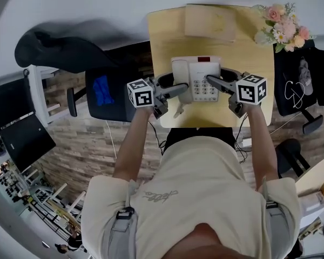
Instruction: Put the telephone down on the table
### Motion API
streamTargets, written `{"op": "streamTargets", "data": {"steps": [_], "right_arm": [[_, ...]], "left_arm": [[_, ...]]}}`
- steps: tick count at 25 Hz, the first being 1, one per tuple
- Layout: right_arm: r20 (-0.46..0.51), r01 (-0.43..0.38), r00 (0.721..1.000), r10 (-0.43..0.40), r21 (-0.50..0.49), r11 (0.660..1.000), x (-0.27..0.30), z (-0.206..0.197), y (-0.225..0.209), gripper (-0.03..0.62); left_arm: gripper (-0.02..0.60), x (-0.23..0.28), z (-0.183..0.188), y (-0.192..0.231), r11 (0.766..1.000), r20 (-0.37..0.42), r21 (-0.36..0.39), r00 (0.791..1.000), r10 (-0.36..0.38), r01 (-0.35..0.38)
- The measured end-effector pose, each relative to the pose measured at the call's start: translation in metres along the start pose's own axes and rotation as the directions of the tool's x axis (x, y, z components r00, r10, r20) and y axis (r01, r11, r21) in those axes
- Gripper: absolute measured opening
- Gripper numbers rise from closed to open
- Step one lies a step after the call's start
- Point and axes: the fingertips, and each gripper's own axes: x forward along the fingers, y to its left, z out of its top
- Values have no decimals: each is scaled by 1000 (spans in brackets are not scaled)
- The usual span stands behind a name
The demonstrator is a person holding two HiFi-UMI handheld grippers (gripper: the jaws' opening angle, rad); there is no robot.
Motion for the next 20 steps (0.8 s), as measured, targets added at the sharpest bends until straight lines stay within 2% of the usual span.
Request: {"op": "streamTargets", "data": {"steps": [6, 11, 20], "right_arm": [[-28, 7, 1000, -6, 50, 999, 19, 3, -32, 225], [-49, 10, 999, -5, 93, 996, 32, 3, -57, 225], [-104, 36, 994, -19, 167, 985, 49, -10, -87, 225]], "left_arm": [[376, 10, 4, 38, 999, 9, -54, 1000, 6, -6], [376, 19, 4, 61, 996, -20, -90, 1000, 17, -19], [376, 25, -9, 96, 980, -39, -190, 998, 49, -56]]}}
